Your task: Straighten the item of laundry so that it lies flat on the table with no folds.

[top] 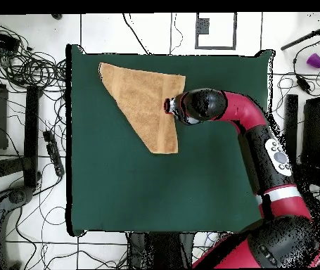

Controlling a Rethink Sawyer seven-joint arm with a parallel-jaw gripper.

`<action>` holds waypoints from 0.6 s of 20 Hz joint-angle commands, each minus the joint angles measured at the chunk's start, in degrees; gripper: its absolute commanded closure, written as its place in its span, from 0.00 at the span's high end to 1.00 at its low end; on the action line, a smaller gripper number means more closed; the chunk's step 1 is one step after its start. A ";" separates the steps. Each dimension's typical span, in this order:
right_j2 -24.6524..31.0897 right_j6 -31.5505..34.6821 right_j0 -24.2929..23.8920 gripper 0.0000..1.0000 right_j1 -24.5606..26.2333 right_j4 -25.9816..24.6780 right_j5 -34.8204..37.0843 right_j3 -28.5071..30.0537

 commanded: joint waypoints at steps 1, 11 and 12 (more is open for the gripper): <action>-5.03 -22.88 -0.11 0.00 -0.88 -5.17 8.14 4.42; -8.24 -27.35 3.17 0.00 -3.86 -11.28 8.94 2.01; -8.45 -27.62 3.44 0.00 -3.99 -11.56 9.28 1.67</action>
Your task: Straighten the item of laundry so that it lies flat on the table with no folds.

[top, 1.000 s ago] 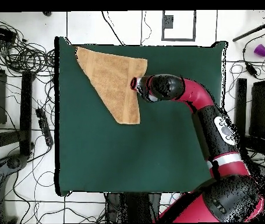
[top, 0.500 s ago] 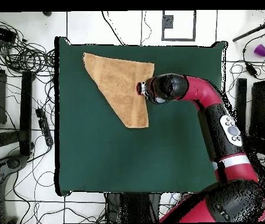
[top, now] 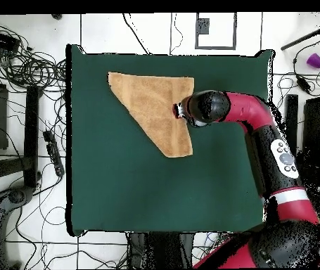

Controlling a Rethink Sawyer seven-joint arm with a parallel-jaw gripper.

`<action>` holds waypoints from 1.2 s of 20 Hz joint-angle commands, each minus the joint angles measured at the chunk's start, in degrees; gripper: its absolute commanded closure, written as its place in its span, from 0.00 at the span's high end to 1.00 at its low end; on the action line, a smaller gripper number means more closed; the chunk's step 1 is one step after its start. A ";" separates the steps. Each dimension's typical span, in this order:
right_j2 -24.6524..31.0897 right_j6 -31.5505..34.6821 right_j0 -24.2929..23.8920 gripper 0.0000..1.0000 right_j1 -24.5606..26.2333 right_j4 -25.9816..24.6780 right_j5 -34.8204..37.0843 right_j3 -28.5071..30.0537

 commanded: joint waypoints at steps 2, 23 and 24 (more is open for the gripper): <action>-6.59 -21.70 3.63 0.00 -1.64 -7.21 8.91 0.87; -5.75 -30.21 5.69 0.00 0.93 -9.76 11.37 -9.71; -5.58 -30.03 5.50 0.00 1.24 -9.12 11.46 -9.76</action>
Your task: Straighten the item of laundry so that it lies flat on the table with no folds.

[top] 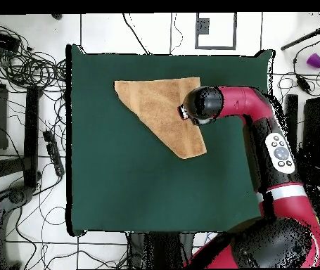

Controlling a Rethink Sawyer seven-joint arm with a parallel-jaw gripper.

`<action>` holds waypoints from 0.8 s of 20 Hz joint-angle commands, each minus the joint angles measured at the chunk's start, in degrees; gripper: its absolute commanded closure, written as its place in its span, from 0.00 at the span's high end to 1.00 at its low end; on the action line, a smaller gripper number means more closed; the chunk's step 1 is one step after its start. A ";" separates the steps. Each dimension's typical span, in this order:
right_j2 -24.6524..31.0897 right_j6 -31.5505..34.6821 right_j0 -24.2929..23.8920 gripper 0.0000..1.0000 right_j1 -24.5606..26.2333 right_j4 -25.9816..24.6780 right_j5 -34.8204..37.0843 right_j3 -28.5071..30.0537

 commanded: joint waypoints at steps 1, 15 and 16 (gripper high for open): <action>-2.17 -21.07 1.38 0.00 4.07 -1.82 7.66 -6.47; -0.47 -27.87 1.12 0.00 9.80 1.32 11.90 -16.71; -0.36 -28.68 1.30 0.00 10.18 1.30 12.60 -17.81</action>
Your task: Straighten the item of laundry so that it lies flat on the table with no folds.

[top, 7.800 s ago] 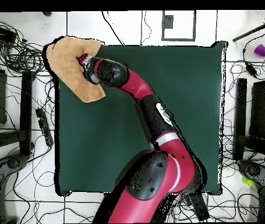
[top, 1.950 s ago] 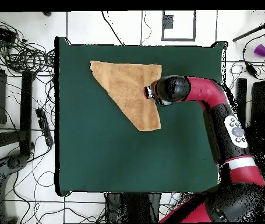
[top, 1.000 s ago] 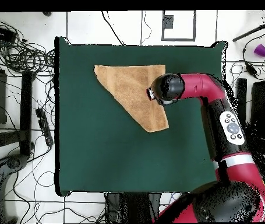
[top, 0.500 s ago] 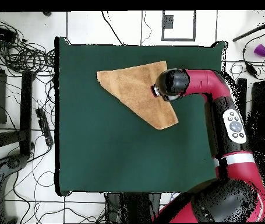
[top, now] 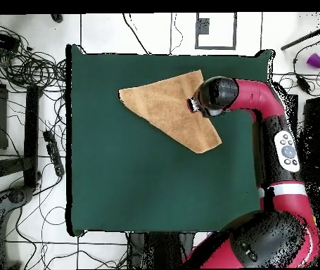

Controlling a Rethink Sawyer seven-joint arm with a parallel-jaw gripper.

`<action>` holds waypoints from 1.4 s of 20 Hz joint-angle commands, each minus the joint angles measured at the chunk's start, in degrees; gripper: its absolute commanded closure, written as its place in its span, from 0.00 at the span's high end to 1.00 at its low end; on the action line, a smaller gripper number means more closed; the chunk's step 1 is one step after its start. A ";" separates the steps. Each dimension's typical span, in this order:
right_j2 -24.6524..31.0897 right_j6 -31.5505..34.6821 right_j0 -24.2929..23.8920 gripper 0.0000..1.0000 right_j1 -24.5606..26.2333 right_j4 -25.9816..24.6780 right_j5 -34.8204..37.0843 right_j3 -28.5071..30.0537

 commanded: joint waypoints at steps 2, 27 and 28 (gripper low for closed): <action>-0.37 -24.30 1.62 0.00 7.15 -2.18 7.87 -9.92; -0.72 -33.18 5.94 1.00 10.50 -4.75 12.95 -22.88; -0.87 -33.39 5.88 1.00 10.42 -4.57 12.66 -22.64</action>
